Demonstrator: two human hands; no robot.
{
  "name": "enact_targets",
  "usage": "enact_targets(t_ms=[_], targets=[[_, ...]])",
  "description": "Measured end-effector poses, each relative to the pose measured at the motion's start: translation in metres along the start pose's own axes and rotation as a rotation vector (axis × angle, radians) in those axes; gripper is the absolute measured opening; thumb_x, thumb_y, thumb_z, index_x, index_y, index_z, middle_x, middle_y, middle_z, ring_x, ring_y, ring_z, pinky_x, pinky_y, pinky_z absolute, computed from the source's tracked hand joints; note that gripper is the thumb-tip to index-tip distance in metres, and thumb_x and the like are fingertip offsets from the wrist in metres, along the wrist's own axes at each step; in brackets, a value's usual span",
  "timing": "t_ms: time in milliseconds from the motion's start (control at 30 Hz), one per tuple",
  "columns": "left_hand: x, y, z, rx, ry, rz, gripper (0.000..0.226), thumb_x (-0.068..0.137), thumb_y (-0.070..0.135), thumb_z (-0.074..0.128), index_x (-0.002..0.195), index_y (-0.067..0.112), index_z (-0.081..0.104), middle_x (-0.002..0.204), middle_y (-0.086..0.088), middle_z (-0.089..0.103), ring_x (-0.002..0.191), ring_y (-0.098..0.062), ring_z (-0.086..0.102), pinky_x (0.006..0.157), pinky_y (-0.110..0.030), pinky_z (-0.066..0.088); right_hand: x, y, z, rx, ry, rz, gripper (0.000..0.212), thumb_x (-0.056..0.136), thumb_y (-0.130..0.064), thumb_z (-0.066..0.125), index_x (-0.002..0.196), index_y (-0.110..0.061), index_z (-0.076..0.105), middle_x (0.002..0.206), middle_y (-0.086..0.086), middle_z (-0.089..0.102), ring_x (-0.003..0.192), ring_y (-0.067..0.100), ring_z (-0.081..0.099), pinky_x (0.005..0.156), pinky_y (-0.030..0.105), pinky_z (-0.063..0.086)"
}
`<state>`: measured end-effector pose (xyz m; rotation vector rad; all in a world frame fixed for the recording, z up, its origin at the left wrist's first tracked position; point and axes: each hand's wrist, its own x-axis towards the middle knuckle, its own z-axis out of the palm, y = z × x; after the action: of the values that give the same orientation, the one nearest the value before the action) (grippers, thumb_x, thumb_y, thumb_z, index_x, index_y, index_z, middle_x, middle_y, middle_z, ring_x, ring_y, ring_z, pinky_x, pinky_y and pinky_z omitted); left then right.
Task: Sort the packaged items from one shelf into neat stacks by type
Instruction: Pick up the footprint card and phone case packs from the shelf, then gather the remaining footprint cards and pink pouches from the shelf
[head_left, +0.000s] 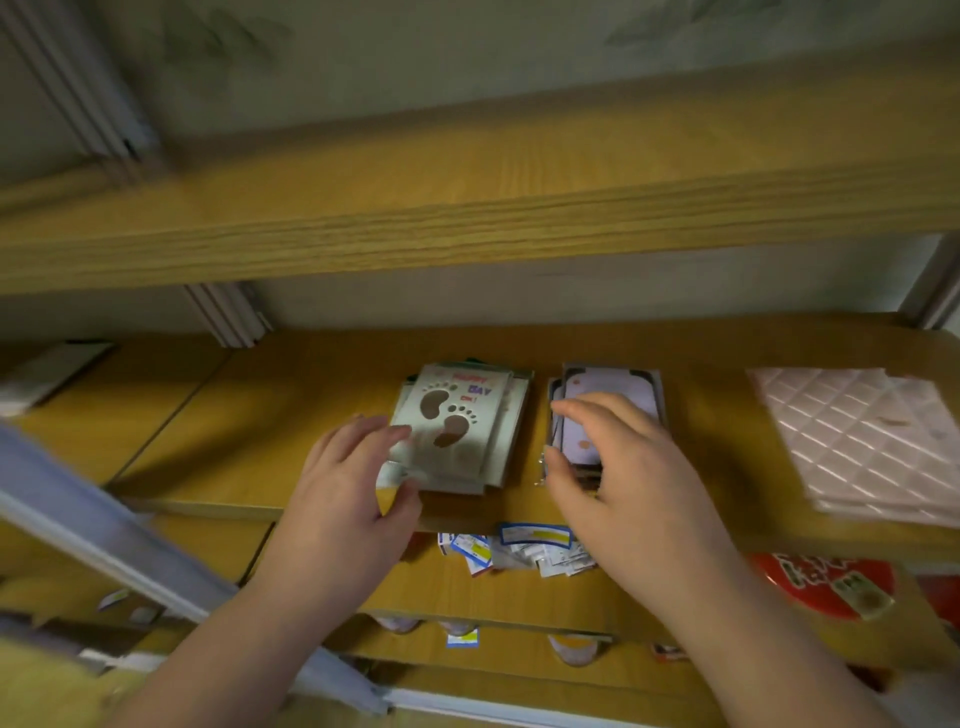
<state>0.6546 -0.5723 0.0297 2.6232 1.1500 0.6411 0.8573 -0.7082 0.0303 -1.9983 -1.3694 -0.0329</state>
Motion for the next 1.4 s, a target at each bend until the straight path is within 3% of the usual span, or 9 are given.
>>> enact_targets(t_ms=[167, 433, 633, 733, 833, 1000, 1100, 1233, 1400], targets=[[-0.007, -0.018, -0.016, -0.009, 0.018, -0.047, 0.057, 0.090, 0.037, 0.057, 0.145, 0.028, 0.045, 0.148, 0.014, 0.039, 0.146, -0.008, 0.019, 0.110, -0.024, 0.017, 0.011, -0.020, 0.022, -0.012, -0.017, -0.016, 0.047, 0.090, -0.041, 0.054, 0.132, -0.021, 0.059, 0.129, -0.005, 0.059, 0.117, 0.013, 0.053, 0.094, 0.028, 0.044], [-0.036, -0.086, -0.054, -0.053, 0.080, -0.121, 0.057, 0.090, 0.040, 0.057, 0.144, 0.028, 0.047, 0.153, 0.010, 0.039, 0.147, -0.009, 0.018, 0.110, -0.027, 0.018, 0.017, -0.077, 0.057, -0.021, -0.014, -0.032, 0.045, 0.089, -0.043, 0.054, 0.131, -0.026, 0.059, 0.128, -0.010, 0.061, 0.112, 0.008, 0.056, 0.088, 0.025, 0.044], [-0.069, -0.155, -0.099, -0.104, 0.172, -0.121, 0.050, 0.089, 0.026, 0.065, 0.138, 0.023, 0.056, 0.146, 0.009, 0.047, 0.141, -0.015, 0.036, 0.113, -0.037, 0.034, 0.019, -0.142, 0.094, 0.028, 0.007, -0.016, 0.040, 0.088, -0.040, 0.059, 0.125, -0.025, 0.063, 0.124, -0.009, 0.061, 0.112, 0.013, 0.056, 0.091, 0.029, 0.044], [-0.093, -0.201, -0.129, -0.202, 0.223, -0.128, 0.050, 0.088, 0.033, 0.060, 0.137, 0.031, 0.056, 0.139, 0.025, 0.047, 0.128, -0.004, 0.048, 0.101, -0.037, 0.049, 0.011, -0.194, 0.118, 0.018, 0.018, -0.062, 0.041, 0.087, -0.042, 0.057, 0.124, -0.026, 0.061, 0.120, -0.017, 0.049, 0.109, 0.003, 0.047, 0.092, 0.025, 0.039], [-0.118, -0.255, -0.160, -0.228, 0.277, -0.110, 0.045, 0.088, 0.036, 0.056, 0.133, 0.038, 0.055, 0.133, 0.035, 0.048, 0.123, 0.001, 0.051, 0.088, -0.038, 0.057, -0.001, -0.253, 0.149, 0.044, -0.009, -0.096, 0.041, 0.087, -0.045, 0.056, 0.125, -0.032, 0.057, 0.120, -0.021, 0.045, 0.108, 0.003, 0.049, 0.091, 0.027, 0.044], [-0.154, -0.356, -0.194, -0.199, 0.350, -0.180, 0.044, 0.090, 0.036, 0.055, 0.134, 0.040, 0.051, 0.129, 0.029, 0.047, 0.112, 0.006, 0.052, 0.079, -0.037, 0.059, -0.012, -0.351, 0.212, 0.050, -0.112, -0.195, 0.044, 0.087, -0.050, 0.050, 0.128, -0.037, 0.053, 0.122, -0.026, 0.045, 0.111, -0.003, 0.046, 0.086, 0.016, 0.038], [-0.168, -0.401, -0.209, -0.162, 0.332, -0.219, 0.048, 0.089, 0.042, 0.054, 0.136, 0.044, 0.046, 0.127, 0.034, 0.043, 0.114, 0.004, 0.049, 0.086, -0.032, 0.054, -0.017, -0.398, 0.246, 0.071, -0.182, -0.245, 0.043, 0.090, -0.046, 0.053, 0.132, -0.036, 0.052, 0.125, -0.025, 0.047, 0.116, -0.006, 0.043, 0.094, 0.016, 0.036], [-0.180, -0.441, -0.220, -0.164, 0.325, -0.252, 0.049, 0.087, 0.045, 0.051, 0.136, 0.039, 0.050, 0.126, 0.027, 0.048, 0.114, 0.000, 0.050, 0.088, -0.032, 0.052, -0.018, -0.438, 0.279, 0.054, -0.277, -0.291, 0.043, 0.092, -0.047, 0.052, 0.134, -0.037, 0.050, 0.130, -0.026, 0.045, 0.119, -0.009, 0.037, 0.098, 0.017, 0.032], [-0.184, -0.478, -0.215, -0.180, 0.303, -0.319, 0.047, 0.087, 0.042, 0.053, 0.133, 0.039, 0.052, 0.123, 0.029, 0.048, 0.111, 0.008, 0.044, 0.089, -0.031, 0.054, -0.002, -0.462, 0.306, 0.010, -0.308, -0.328, 0.046, 0.090, -0.052, 0.047, 0.133, -0.037, 0.052, 0.128, -0.026, 0.046, 0.117, -0.007, 0.039, 0.096, 0.016, 0.029]])
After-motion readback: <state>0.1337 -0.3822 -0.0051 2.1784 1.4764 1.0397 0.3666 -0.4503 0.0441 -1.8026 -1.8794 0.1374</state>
